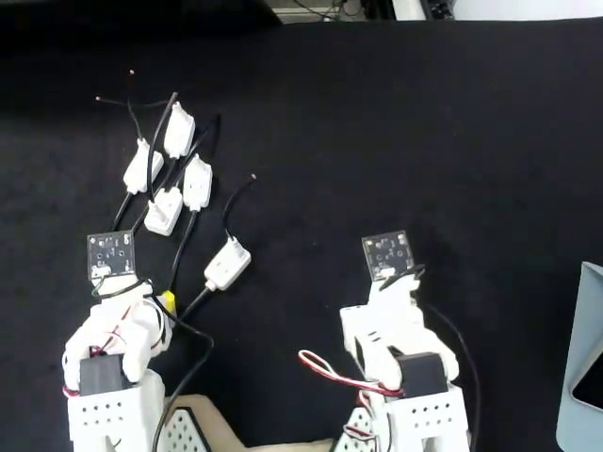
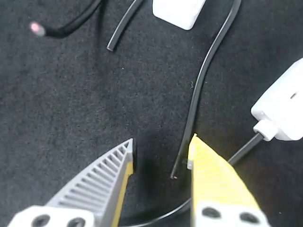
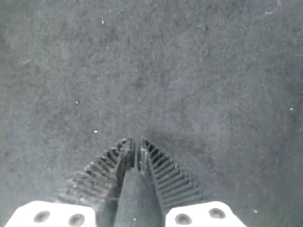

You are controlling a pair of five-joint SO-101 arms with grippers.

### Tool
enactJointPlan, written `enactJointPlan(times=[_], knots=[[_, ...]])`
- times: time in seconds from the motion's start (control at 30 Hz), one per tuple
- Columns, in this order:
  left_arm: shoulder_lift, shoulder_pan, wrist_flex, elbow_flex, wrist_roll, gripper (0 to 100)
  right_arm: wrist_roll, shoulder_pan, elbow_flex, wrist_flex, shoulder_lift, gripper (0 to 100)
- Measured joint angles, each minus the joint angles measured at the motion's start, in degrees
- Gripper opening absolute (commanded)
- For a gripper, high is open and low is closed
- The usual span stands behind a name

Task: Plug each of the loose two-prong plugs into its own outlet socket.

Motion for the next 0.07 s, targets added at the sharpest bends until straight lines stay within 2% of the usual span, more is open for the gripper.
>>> enactJointPlan(times=[0.07], knots=[[0.0, 0.0, 0.0, 0.0, 0.0, 20, 0.0, 0.0, 0.0, 0.0, 0.0, 1.4]])
